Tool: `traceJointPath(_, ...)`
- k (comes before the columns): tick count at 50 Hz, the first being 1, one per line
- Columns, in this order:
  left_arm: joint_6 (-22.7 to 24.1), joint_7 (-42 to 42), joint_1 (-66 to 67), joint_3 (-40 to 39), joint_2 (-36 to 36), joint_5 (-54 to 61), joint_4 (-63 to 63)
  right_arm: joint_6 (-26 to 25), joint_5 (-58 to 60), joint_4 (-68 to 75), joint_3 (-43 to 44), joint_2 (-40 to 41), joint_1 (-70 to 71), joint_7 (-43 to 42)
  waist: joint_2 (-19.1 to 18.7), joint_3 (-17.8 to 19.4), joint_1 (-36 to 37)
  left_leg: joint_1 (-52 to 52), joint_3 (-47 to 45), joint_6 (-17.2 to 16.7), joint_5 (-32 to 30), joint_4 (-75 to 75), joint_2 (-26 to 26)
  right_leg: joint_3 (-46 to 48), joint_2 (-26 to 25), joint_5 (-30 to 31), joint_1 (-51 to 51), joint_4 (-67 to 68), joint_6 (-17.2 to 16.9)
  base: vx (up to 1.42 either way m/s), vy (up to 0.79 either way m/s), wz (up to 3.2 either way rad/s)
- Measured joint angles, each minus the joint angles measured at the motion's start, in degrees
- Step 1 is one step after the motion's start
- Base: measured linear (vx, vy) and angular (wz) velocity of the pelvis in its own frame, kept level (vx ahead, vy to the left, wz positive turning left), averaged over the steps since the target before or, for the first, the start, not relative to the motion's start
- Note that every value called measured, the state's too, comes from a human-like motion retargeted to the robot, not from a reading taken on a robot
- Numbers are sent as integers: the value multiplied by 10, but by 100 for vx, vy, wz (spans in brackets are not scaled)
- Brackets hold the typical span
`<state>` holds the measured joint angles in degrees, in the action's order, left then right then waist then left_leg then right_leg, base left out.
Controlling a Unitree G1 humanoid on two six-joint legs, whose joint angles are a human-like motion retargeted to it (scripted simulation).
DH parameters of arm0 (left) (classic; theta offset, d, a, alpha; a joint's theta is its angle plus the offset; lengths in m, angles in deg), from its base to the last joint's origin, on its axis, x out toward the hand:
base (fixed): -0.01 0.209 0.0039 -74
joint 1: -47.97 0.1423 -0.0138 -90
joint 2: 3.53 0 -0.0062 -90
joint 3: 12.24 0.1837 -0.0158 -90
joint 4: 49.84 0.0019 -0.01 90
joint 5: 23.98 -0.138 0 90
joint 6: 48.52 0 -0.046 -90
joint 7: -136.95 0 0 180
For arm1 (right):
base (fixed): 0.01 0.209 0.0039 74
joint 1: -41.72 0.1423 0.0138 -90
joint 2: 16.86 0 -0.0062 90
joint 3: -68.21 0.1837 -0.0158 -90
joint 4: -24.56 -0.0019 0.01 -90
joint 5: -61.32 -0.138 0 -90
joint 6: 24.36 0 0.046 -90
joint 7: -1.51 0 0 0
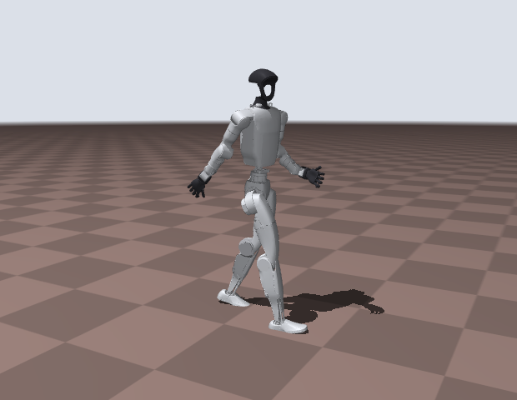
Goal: Walk run
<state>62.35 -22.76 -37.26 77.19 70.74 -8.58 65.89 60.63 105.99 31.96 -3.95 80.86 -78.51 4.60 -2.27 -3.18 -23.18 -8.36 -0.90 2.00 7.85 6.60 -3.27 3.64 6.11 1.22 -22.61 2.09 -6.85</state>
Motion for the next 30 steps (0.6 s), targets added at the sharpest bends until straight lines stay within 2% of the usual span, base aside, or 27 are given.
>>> traceJointPath(3, -1, 8, 11, -3, -8, -2, 7, 17, -25, 0, -6, 4, 59, -10, 2, -19, -5, 7, -23, -26, -105, 42, 17, -31, -11, 22, 24, 8, -5, 82, -44, 52)
traceJointPath(5, -2, 8, 16, 0, -15, -2, 11, 33, -46, 0, -15, 5, 115, -20, 8, -23, -12, 24, -37, -38, -198, 107, 30, -23, 2, 25, 43, 16, -2, 66, -33, 52)
traceJointPath(8, -2, 3, 16, 1, -20, 3, 9, 57, -69, -3, -37, 5, 221, -40, 27, -29, -5, 82, -81, -60, -304, 257, 39, 8, 18, 26, 74, 20, 38, 73, -41, 19)
traceJointPath(10, -2, 10, 10, -1, -22, 5, 9, 60, -73, -24, -44, 6, 288, -50, 34, -30, -6, 127, -112, -46, -331, 355, 69, 20, 16, 18, 92, 23, 67, 60, -34, 45)
traceJointPath(12, -2, 18, 4, -6, -25, 8, 14, 59, -70, -50, -40, 5, 352, -59, 35, -29, -5, 170, -114, -36, -265, 408, 75, 24, 13, 8, 114, 21, 75, 59, -28, 41)
traceJointPath(17, 1, 7, 3, -5, -34, 6, 9, 56, -82, -105, -7, -2, 499, -68, 49, -25, 47, 281, -79, -36, -107, 405, -4, 32, 6, 3, 158, 9, 88, 52, -17, -30)
traceJointPath(18, 3, 8, 3, -6, -33, 2, 6, 58, -93, -116, -2, -2, 525, -65, 49, -23, 57, 297, -86, -32, -87, 381, -3, 35, 0, 0, 166, 7, 92, 61, -20, -12)
traceJointPath(22, 1, 17, 2, -6, -29, -13, 2, 77, -141, -164, 1, -11, 605, -51, 38, -10, 81, 328, -162, 12, -61, 232, 33, 60, -34, -19, 203, -2, 106, 51, -16, 37)
traceJointPath(27, -4, 12, 2, -5, -29, -12, 4, 101, -154, -216, 0, -19, 653, -52, 28, 1, 99, 342, -206, 29, 8, 46, 7, 103, -67, -44, 253, -12, 116, 51, -15, 52)
traceJointPath(30, -5, 12, 6, -13, -30, -16, 4, 115, -149, -232, -2, -17, 652, -63, 29, -5, 99, 323, -300, 44, 35, -31, 3, 119, -77, -55, 271, -4, 119, 72, -11, 56)
